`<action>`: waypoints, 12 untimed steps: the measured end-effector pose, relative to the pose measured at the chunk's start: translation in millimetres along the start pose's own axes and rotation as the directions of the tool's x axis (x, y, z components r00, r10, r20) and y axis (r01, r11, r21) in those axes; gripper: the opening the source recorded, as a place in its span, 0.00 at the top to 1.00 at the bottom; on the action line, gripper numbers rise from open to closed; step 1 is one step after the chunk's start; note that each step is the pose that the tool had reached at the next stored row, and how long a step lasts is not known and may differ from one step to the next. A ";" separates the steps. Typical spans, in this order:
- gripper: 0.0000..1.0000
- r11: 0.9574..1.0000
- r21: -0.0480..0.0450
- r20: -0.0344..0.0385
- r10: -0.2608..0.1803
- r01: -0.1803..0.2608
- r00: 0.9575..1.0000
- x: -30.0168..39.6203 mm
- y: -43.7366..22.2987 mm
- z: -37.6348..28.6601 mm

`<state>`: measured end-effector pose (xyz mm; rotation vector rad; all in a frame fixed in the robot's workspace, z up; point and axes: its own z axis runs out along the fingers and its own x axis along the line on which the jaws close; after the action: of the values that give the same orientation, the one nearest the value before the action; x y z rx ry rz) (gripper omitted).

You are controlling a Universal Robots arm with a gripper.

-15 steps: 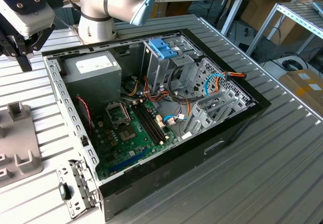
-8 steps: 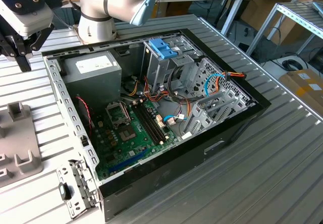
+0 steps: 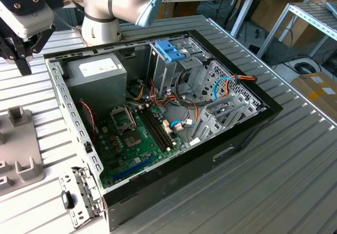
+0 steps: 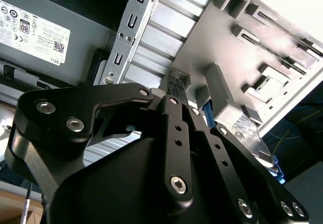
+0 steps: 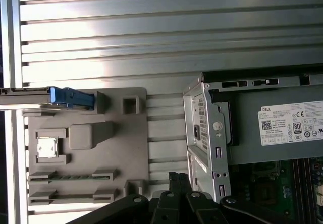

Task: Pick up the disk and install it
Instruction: 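Reach for the disk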

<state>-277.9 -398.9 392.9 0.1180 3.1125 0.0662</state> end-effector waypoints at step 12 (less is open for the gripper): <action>0.90 1.000 0.000 0.000 0.000 0.000 1.000 2.7 -0.2 0.0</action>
<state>-280.6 -398.9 392.9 0.1179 3.1125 0.0662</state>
